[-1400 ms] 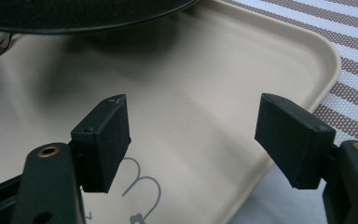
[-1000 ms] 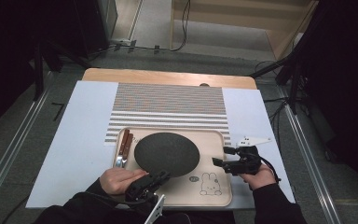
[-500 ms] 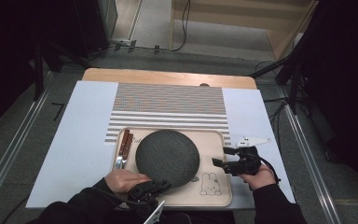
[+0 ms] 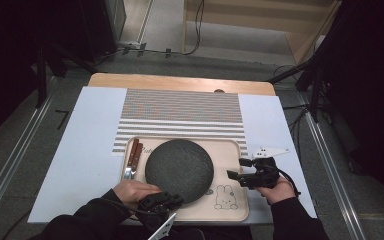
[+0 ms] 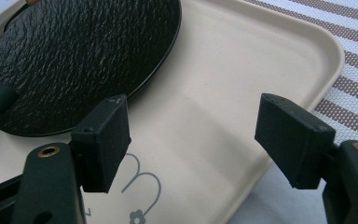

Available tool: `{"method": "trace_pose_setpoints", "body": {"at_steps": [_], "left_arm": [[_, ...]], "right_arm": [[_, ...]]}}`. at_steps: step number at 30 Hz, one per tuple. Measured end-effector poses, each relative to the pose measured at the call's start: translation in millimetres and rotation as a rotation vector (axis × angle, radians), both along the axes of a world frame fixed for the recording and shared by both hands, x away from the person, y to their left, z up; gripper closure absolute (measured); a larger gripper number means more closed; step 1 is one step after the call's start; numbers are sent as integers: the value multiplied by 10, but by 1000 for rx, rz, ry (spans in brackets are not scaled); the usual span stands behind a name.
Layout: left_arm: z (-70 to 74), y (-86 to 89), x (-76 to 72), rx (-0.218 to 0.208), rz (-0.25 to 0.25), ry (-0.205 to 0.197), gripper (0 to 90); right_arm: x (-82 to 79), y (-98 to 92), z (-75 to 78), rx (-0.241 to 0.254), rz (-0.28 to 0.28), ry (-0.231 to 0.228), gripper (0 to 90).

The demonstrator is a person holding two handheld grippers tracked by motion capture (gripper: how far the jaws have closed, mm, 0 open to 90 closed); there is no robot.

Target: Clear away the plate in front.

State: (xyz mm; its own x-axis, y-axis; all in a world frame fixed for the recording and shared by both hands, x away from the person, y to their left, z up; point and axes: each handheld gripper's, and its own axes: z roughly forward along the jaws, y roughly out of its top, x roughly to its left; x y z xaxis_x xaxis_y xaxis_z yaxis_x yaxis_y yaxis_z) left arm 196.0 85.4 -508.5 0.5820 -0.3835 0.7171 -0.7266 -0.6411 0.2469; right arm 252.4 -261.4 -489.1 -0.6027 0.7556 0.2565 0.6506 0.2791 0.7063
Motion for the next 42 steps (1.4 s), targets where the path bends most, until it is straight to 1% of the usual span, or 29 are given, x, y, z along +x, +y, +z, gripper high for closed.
{"method": "trace_pose_setpoints", "body": {"at_steps": [2, 3, 5, 7, 11, 13, 14, 15, 16, 17, 20, 23, 26, 28, 29, 31, 34, 40, 42], "left_arm": [[2, -2, 20, -5, 0, 16, 729], [10, 0, 26, 1, -2, 12, 723], [11, -1, 38, -9, 1, 26, 707], [15, -3, 49, -17, 3, 29, 679], [25, -16, 68, -39, 16, 16, 576], [35, -25, 84, -51, 42, 28, 505], [44, -30, 96, -54, 46, 29, 474], [48, -32, 101, -56, 56, 40, 456], [55, -30, 103, -53, 59, 39, 440], [66, -25, 110, -51, 60, 52, 430], [102, -4, 126, -67, 67, 106, 391], [136, 15, 132, -65, 72, 139, 356], [184, 40, 141, -78, 80, 189, 352], [223, 61, 155, -98, 90, 232, 352], [233, 69, 167, -112, 98, 269, 352], [272, 92, 201, -106, 121, 315, 353], [322, 131, 239, -119, 141, 366, 355], [412, 170, 343, -176, 197, 512, 353], [433, 178, 380, -194, 219, 549, 352]], "right_arm": [[2, 3, -2, -1, 1, 2, 245], [2, 5, -3, -2, 0, 2, 245], [1, 8, -5, -4, 0, 4, 245], [-1, 12, -6, -8, 0, 5, 245], [-1, 15, -8, -11, 3, 6, 245], [1, 16, -10, -12, 4, 6, 245], [1, 16, -10, -12, 5, 7, 245], [1, 16, -11, -12, 6, 7, 245], [1, 15, -12, -12, 6, 5, 245], [-1, 13, -12, -12, 7, 7, 245], [-7, 7, -10, -10, 5, 5, 245], [-8, 5, -10, -11, 6, 5, 245], [-9, 7, -10, -11, 5, 4, 245], [-8, 5, -9, -11, 5, 5, 245], [-7, 5, -10, -11, 5, 5, 245], [-6, 4, -10, -10, 4, 5, 245], [-7, 5, -10, -10, 5, 5, 245], [-6, 2, -9, -8, 3, 5, 245], [-6, 2, -9, -7, 4, 4, 245]]}}
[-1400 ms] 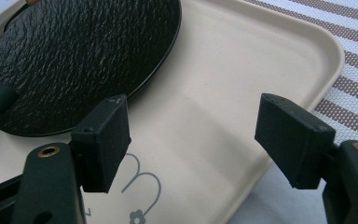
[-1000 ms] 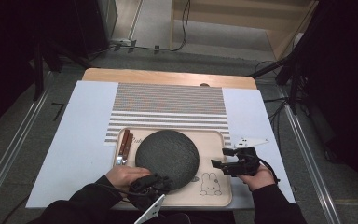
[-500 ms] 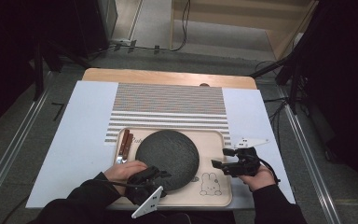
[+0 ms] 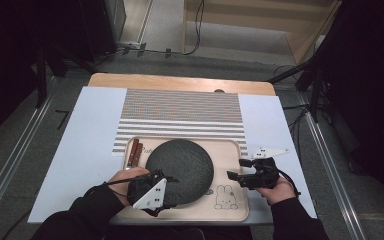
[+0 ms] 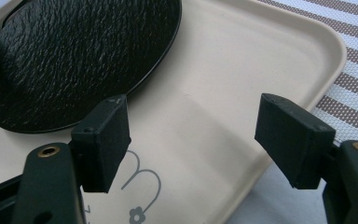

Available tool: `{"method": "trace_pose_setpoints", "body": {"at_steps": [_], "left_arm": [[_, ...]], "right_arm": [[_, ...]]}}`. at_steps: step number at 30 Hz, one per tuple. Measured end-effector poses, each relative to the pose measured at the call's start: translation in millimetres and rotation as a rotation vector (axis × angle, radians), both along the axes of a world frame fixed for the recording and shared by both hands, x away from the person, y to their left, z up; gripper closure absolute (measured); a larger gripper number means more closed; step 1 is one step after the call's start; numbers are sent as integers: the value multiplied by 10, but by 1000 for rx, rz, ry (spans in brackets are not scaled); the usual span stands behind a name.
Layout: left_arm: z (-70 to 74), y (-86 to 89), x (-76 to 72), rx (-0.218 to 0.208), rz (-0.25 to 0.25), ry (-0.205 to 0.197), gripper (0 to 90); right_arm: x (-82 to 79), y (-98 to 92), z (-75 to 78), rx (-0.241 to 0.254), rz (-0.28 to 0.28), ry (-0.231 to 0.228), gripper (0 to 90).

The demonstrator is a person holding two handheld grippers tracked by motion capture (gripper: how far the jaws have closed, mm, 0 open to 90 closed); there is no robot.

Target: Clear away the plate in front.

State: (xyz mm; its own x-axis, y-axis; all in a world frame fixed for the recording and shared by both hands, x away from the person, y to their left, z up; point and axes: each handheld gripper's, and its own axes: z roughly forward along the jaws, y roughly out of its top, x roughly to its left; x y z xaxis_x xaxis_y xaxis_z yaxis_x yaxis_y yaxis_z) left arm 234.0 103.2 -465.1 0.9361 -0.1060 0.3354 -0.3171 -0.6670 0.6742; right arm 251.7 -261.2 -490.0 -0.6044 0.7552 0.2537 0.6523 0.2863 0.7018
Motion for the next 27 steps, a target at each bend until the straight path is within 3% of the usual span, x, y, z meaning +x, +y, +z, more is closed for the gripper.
{"method": "trace_pose_setpoints", "body": {"at_steps": [9, 15, 20, 27], "left_arm": [[80, 38, 177, -68, 143, 165, 352], [74, 67, 288, -86, 209, 268, 333], [103, 114, 385, -134, 285, 350, 332], [135, 139, 463, -171, 414, 419, 310]], "right_arm": [[0, 1, 1, 1, 0, 1, 245], [1, 1, 0, 1, 0, 2, 245], [1, 1, 0, 1, 0, 2, 245], [-1, 6, 0, -2, 4, 4, 245]]}}
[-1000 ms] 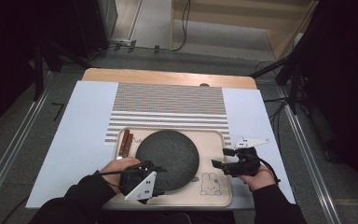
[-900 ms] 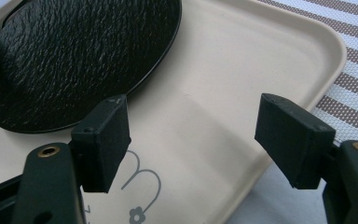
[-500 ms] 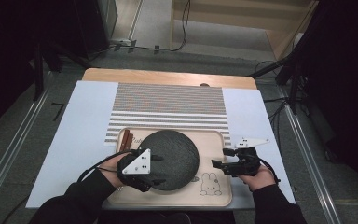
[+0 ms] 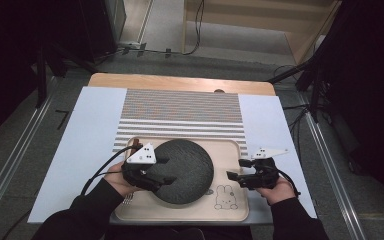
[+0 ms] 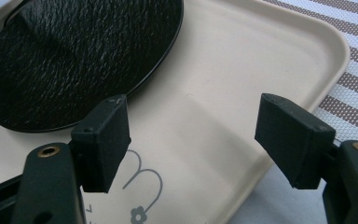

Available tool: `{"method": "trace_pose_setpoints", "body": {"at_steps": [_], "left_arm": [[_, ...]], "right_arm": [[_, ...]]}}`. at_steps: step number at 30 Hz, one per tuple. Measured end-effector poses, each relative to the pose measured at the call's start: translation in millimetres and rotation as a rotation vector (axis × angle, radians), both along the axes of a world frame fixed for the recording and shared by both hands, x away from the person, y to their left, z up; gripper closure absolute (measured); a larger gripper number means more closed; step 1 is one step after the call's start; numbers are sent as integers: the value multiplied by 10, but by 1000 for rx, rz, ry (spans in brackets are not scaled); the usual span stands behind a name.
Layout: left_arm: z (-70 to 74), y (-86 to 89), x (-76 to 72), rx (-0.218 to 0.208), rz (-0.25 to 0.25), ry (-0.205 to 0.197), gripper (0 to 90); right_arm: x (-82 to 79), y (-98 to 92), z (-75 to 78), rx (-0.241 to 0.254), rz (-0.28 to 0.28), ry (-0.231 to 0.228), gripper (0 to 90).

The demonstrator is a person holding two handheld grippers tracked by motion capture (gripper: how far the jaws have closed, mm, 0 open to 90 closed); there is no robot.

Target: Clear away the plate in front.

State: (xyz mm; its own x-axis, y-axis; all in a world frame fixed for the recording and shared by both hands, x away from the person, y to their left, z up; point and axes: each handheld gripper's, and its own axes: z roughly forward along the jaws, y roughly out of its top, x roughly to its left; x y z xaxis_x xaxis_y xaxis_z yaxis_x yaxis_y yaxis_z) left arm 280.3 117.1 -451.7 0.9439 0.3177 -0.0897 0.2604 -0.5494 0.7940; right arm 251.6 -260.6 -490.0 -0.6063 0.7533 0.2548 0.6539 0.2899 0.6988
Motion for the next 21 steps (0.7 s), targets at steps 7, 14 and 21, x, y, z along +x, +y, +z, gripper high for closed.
{"method": "trace_pose_setpoints", "body": {"at_steps": [7, 14, 21], "left_arm": [[15, 67, 69, -16, 126, 74, 283], [18, 213, 157, -49, 246, 138, 212], [40, 352, 196, -64, 319, 138, 209]], "right_arm": [[-1, 1, -1, 0, 4, 0, 245], [-3, 4, -2, -3, 8, 0, 245], [-4, 7, -4, -2, 13, 0, 240]]}}
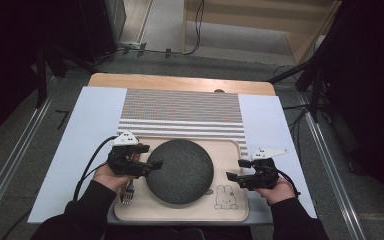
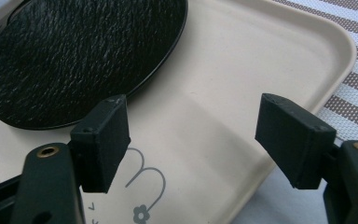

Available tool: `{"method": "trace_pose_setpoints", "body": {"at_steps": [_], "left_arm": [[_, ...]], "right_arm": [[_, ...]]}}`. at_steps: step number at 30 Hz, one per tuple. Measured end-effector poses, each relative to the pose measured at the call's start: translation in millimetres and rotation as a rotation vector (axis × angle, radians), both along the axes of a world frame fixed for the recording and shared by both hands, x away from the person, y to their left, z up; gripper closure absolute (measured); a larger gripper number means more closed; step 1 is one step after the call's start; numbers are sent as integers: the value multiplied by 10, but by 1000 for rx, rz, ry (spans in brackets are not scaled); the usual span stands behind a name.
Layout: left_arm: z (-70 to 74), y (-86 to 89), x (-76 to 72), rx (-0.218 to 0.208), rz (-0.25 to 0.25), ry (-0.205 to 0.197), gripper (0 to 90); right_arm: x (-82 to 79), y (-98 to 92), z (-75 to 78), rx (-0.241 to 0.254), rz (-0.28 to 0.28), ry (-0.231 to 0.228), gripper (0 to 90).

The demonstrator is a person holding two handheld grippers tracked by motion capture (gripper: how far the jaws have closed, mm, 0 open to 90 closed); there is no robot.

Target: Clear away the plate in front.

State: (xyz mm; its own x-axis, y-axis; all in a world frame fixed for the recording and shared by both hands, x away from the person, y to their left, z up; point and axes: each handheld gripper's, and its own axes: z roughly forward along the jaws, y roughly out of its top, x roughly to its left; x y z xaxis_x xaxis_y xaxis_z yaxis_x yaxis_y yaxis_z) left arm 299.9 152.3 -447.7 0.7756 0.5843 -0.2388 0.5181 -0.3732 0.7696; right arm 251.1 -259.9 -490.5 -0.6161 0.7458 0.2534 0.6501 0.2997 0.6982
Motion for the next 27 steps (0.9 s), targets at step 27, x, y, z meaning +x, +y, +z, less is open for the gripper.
{"method": "trace_pose_setpoints", "body": {"at_steps": [27], "left_arm": [[-44, 630, -18, 41, 157, 49, 210]], "right_arm": [[-7, 9, 7, 4, 33, 4, 234]]}}
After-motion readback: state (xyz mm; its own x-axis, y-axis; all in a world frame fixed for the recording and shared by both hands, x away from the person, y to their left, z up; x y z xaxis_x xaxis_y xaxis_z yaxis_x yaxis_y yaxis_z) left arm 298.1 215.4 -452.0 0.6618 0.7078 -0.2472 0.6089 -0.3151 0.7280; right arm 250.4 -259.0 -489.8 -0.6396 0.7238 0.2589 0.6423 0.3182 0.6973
